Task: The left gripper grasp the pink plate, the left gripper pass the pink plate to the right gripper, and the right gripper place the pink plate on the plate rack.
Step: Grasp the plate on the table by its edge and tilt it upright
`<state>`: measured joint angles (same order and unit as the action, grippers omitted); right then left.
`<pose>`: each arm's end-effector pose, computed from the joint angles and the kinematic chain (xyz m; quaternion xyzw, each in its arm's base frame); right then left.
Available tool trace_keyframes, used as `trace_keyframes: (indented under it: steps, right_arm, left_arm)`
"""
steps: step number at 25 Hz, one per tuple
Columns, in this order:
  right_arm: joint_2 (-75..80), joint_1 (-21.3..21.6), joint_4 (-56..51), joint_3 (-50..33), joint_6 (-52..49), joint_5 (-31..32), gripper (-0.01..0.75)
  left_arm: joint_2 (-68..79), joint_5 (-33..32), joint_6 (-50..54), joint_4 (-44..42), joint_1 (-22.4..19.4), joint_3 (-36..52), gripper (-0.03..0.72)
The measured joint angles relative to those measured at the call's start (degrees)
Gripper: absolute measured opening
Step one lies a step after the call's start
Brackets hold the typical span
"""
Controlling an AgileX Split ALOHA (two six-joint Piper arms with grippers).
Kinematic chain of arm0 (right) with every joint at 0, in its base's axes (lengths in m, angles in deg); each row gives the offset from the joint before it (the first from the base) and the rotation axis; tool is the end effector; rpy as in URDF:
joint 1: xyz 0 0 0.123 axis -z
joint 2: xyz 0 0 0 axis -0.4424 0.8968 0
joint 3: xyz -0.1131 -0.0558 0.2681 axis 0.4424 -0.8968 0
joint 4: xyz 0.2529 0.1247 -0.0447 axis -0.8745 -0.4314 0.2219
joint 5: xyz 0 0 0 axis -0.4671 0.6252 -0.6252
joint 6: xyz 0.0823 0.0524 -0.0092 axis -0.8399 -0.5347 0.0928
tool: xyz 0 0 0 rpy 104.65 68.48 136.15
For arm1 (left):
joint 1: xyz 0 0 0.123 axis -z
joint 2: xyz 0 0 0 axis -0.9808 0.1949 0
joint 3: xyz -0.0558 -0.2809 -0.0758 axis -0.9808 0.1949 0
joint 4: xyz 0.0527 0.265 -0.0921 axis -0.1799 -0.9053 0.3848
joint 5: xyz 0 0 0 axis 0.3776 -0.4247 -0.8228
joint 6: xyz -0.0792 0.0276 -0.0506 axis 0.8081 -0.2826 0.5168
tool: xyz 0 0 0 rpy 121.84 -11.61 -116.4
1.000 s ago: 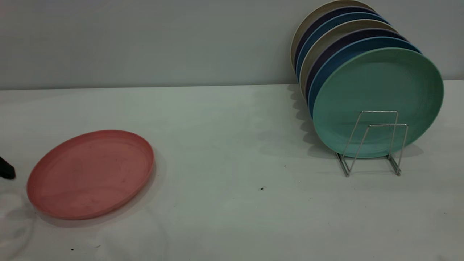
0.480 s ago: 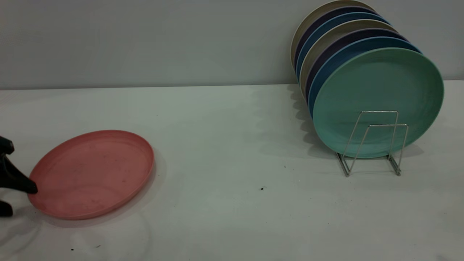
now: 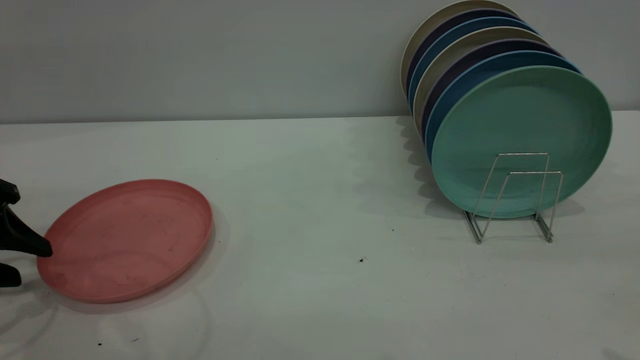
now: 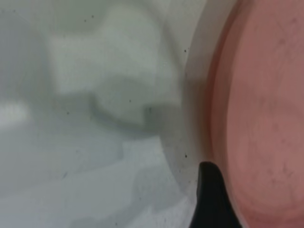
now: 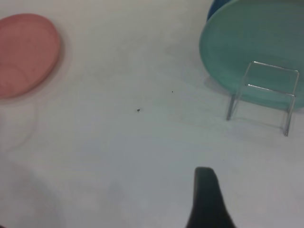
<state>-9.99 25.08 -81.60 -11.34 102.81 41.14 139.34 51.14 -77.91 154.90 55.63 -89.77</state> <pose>0.1811 0.0378 0.2564 -0.1300 0.8811 0.1418 0.4321 0.2915 0.0865 0.0149 -0.3018 0.9231 -0.1690 0.1681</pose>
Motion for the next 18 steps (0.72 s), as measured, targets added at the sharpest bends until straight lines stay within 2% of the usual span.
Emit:
trace_keyframes:
  steps: [14, 18]
  right_arm:
    - [0.0, 0.0, 0.0, 0.0, 0.0, -0.4, 0.527]
    - [0.0, 0.0, 0.0, 0.0, 0.0, -0.4, 0.527]
  left_arm:
    - [0.7, -0.9, 0.0, 1.0, 0.0, -0.3, 0.499]
    - [4.3, -3.4, 0.0, 1.6, 0.0, -1.9, 0.499]
